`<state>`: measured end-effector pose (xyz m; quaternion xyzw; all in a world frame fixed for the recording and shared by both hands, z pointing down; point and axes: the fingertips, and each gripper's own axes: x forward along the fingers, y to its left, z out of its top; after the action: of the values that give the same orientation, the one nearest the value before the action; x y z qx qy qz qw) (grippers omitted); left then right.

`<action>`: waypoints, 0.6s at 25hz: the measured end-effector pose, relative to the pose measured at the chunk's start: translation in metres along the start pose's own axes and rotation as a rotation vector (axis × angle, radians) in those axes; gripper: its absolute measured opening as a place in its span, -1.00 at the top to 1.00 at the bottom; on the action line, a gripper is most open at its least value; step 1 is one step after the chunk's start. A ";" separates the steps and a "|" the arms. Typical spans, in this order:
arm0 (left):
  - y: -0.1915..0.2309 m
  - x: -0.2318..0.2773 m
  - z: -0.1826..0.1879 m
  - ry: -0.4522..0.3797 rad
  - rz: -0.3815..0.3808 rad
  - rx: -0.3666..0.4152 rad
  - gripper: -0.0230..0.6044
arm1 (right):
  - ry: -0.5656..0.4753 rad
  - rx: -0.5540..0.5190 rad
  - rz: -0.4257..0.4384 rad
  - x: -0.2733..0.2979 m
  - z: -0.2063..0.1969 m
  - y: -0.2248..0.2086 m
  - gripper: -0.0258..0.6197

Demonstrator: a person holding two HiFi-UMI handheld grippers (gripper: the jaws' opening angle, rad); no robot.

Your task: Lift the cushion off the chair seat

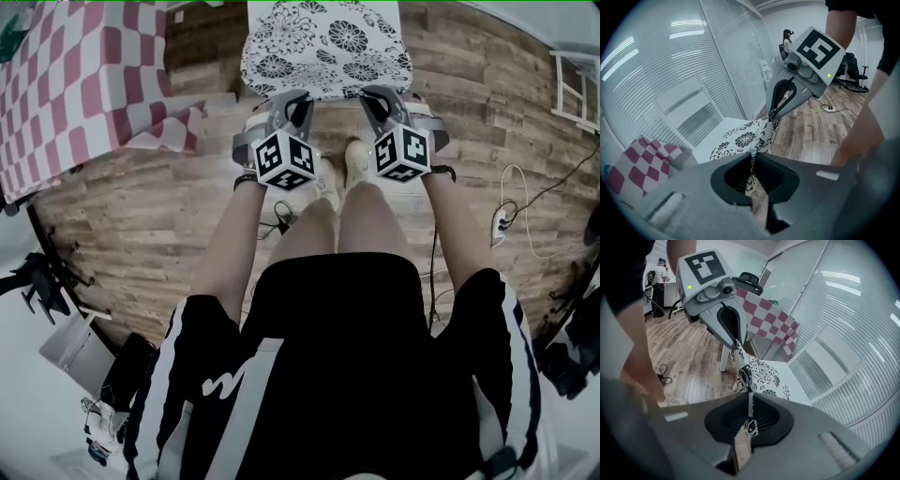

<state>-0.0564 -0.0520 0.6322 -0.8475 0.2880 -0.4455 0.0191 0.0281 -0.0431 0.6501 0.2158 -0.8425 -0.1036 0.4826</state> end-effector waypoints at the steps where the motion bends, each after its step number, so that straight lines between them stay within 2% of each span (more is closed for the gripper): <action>1: -0.002 -0.001 0.001 0.000 0.003 -0.004 0.86 | -0.001 -0.002 0.002 -0.002 -0.001 0.001 0.90; 7: -0.017 -0.005 0.002 0.001 0.024 -0.033 0.86 | -0.024 -0.011 0.011 -0.011 -0.006 0.008 0.90; 15: -0.039 -0.015 -0.003 0.025 0.048 -0.048 0.86 | -0.049 -0.079 0.072 -0.026 -0.010 0.035 0.90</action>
<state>-0.0466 -0.0109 0.6338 -0.8349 0.3191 -0.4484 0.0057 0.0392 0.0005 0.6488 0.1637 -0.8566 -0.1245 0.4732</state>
